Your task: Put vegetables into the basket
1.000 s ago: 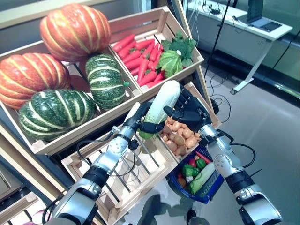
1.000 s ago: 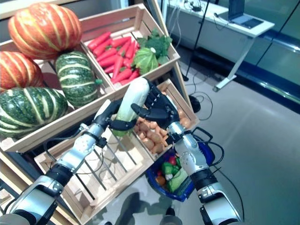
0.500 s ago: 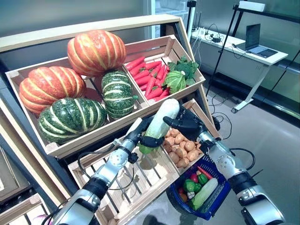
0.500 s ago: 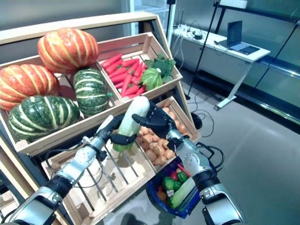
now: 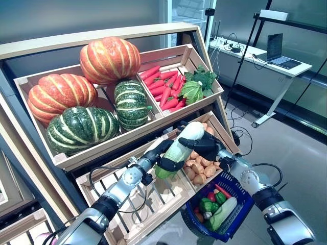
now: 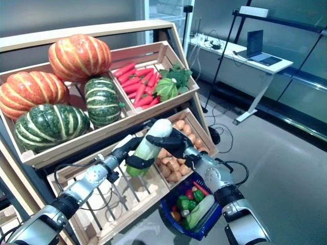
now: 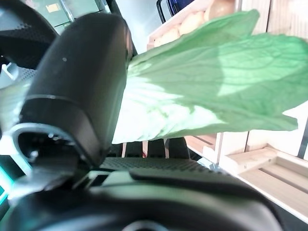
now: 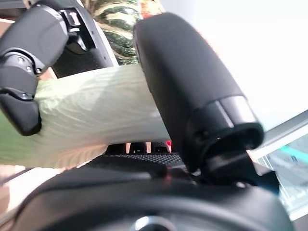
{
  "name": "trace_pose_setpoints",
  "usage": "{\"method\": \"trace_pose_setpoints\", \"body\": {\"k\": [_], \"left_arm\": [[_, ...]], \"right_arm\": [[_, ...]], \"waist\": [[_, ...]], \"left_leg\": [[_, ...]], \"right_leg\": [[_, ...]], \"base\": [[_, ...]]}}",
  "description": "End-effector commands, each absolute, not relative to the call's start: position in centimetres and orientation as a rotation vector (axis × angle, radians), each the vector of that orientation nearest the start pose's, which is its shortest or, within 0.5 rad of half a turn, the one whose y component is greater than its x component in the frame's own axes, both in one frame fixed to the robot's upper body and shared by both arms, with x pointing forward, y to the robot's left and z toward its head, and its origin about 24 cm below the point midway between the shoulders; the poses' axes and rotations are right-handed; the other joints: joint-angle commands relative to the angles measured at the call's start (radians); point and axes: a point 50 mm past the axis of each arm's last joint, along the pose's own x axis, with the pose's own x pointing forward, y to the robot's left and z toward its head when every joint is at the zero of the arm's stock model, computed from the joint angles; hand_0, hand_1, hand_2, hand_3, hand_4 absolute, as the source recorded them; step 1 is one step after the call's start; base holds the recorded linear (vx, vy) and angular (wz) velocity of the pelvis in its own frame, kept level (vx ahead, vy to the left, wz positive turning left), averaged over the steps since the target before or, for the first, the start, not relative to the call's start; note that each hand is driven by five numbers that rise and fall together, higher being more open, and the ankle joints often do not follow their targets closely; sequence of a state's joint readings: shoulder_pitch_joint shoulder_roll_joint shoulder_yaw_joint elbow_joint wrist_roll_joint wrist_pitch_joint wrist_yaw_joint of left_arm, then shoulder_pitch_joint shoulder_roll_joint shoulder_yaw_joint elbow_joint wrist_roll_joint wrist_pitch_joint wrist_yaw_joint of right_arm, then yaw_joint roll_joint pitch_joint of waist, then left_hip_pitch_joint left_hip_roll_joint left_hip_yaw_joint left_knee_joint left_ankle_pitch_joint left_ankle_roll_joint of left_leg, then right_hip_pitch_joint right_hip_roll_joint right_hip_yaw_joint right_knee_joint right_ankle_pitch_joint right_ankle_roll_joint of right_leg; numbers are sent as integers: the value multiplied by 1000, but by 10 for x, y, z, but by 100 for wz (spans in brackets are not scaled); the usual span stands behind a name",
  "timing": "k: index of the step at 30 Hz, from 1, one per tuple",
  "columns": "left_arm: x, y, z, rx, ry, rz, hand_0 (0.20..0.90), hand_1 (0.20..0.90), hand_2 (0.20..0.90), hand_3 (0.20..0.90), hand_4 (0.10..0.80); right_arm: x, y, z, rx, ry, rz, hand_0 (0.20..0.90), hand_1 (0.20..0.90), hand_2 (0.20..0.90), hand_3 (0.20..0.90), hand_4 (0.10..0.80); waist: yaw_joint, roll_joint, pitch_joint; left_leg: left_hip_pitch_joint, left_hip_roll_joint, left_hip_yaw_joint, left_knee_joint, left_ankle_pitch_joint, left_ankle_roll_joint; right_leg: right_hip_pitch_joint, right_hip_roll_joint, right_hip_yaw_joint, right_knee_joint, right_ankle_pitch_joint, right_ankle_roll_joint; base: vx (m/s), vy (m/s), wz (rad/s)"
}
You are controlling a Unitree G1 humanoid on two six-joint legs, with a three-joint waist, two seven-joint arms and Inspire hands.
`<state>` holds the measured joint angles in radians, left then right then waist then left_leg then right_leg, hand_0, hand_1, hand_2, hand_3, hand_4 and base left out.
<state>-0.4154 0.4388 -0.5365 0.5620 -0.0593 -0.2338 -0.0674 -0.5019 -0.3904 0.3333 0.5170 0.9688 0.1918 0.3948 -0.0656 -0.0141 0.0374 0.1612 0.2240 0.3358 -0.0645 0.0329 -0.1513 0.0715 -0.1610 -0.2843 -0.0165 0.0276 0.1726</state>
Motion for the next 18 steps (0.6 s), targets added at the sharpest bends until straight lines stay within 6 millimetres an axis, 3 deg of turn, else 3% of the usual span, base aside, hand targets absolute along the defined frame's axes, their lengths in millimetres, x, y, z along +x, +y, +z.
{"method": "trace_pose_setpoints", "body": {"k": [1, 11, 13, 18], "left_arm": [[318, 84, 99, 420, -365, -627, 300, 300, 300, 300, 400], [315, 89, 90, 431, -332, -616, 300, 300, 300, 300, 400], [315, 91, 90, 434, -333, -604, 900, 900, 900, 900, 800], [319, 102, 89, 500, -316, -552, 900, 900, 900, 900, 800]], "right_arm": [[355, -92, 120, 489, 27, 791, 300, 300, 300, 300, 400], [356, -105, 128, 493, -57, 731, 300, 300, 300, 300, 400], [356, -108, 129, 494, -73, 716, 300, 300, 300, 300, 400], [355, -122, 130, 476, -109, 670, 300, 300, 300, 300, 400]], "waist": [[8, -4, -37], [-1, -2, -40], [-3, -1, -41], [-11, -1, -41]], "left_leg": [[-33, -28, 12, 28, -2, 42], [-22, -29, 13, 24, -5, 41], [-23, -29, 12, 23, -3, 40], [-22, -29, 18, 18, 0, 41]], "right_leg": [[17, 3, 41, 18, -8, -22], [24, 2, 54, 11, -6, -17], [24, 2, 59, 8, -4, -17], [20, 2, 66, 5, 1, -13]], "base": [[0, 0, 0], [17, 6, 0], [0, 0, 0], [0, 0, 0]]}}
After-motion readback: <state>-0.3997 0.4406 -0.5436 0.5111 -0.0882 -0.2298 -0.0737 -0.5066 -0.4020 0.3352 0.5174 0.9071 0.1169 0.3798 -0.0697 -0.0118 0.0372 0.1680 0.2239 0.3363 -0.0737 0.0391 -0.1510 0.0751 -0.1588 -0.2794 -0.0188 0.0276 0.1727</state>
